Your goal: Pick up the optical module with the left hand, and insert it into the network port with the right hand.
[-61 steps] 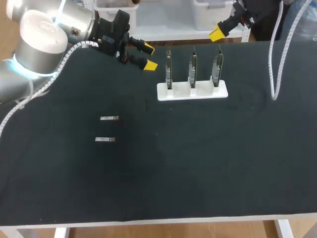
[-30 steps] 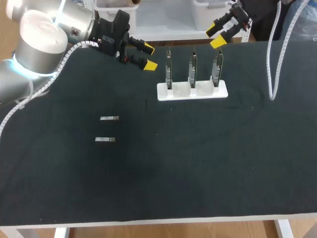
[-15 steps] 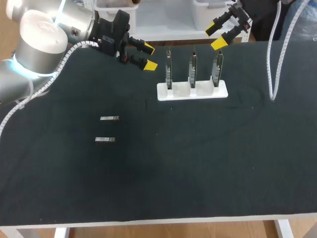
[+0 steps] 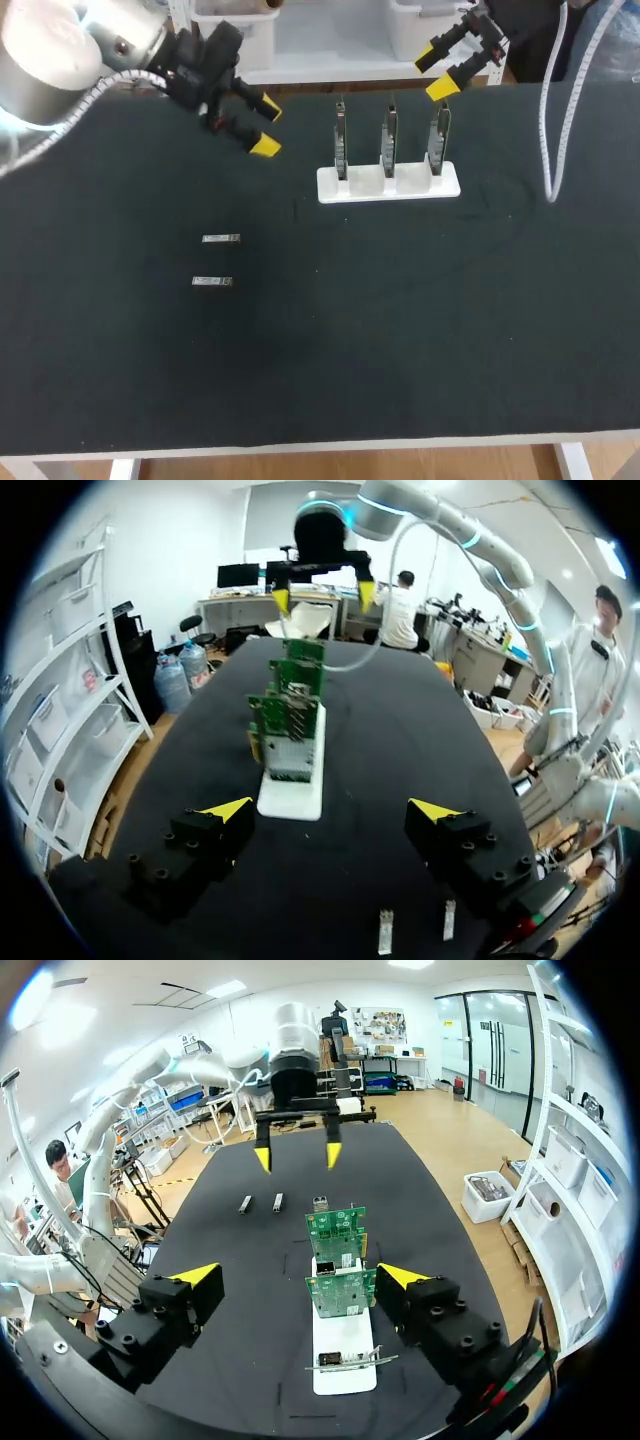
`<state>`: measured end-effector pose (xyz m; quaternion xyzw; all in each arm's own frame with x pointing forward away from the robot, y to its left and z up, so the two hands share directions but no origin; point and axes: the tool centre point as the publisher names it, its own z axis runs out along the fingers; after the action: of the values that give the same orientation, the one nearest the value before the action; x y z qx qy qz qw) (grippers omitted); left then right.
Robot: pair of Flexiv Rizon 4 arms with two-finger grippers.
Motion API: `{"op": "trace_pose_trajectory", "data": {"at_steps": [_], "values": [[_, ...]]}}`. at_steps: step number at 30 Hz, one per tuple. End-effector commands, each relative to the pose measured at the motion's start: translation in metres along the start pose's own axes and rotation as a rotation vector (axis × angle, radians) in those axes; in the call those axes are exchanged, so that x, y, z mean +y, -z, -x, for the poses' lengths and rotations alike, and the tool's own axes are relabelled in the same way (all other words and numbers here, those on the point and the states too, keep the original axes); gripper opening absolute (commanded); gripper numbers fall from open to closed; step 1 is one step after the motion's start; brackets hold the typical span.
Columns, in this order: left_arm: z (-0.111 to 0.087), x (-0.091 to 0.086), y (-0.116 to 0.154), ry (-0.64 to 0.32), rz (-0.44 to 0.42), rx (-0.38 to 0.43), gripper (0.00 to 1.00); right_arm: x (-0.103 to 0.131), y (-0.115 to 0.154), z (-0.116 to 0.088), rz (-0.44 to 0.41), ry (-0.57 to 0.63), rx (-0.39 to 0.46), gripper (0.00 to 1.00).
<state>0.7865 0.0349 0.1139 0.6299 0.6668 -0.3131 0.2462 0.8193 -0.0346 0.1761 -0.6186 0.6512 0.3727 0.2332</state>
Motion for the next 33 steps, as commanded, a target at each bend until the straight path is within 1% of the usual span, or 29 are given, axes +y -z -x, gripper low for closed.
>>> {"op": "trace_pose_trajectory", "data": {"at_steps": [1,5,8,9,11,13,16,20,25,29,33], "values": [[-0.011,-0.017,0.010,-0.028,-0.034,0.114,1.00,-0.008,0.002,0.002,0.790,0.000,0.002,1.00],[-0.031,-0.026,0.012,-0.036,-0.024,0.240,1.00,-0.008,0.002,0.002,0.790,0.000,0.002,1.00],[-0.042,-0.029,0.012,-0.027,-0.015,0.280,1.00,-0.008,0.002,0.002,0.790,0.000,0.002,1.00],[-0.048,-0.029,0.012,-0.020,-0.013,0.299,1.00,-0.008,0.002,0.002,0.790,0.000,0.002,1.00],[-0.059,-0.033,0.009,-0.027,-0.006,0.365,1.00,-0.008,0.002,0.002,0.790,0.000,0.002,1.00],[-0.066,-0.038,0.007,-0.029,-0.012,0.396,1.00,-0.008,0.002,0.002,0.790,0.000,0.002,1.00],[-0.079,-0.046,0.001,-0.056,-0.030,0.479,1.00,-0.008,0.002,0.002,0.790,0.000,0.002,1.00],[-0.090,-0.053,-0.004,-0.080,-0.049,0.552,1.00,-0.008,0.002,0.002,0.790,0.000,0.002,1.00],[-0.098,-0.058,-0.003,-0.105,-0.058,0.611,1.00,-0.008,0.002,0.002,0.790,0.000,0.002,1.00],[-0.107,-0.061,0.000,-0.107,-0.036,0.650,1.00,-0.008,0.002,0.002,0.790,0.000,0.002,1.00],[-0.114,-0.065,0.001,-0.092,-0.018,0.671,1.00,-0.008,0.002,0.002,0.790,0.000,0.002,1.00]]}}
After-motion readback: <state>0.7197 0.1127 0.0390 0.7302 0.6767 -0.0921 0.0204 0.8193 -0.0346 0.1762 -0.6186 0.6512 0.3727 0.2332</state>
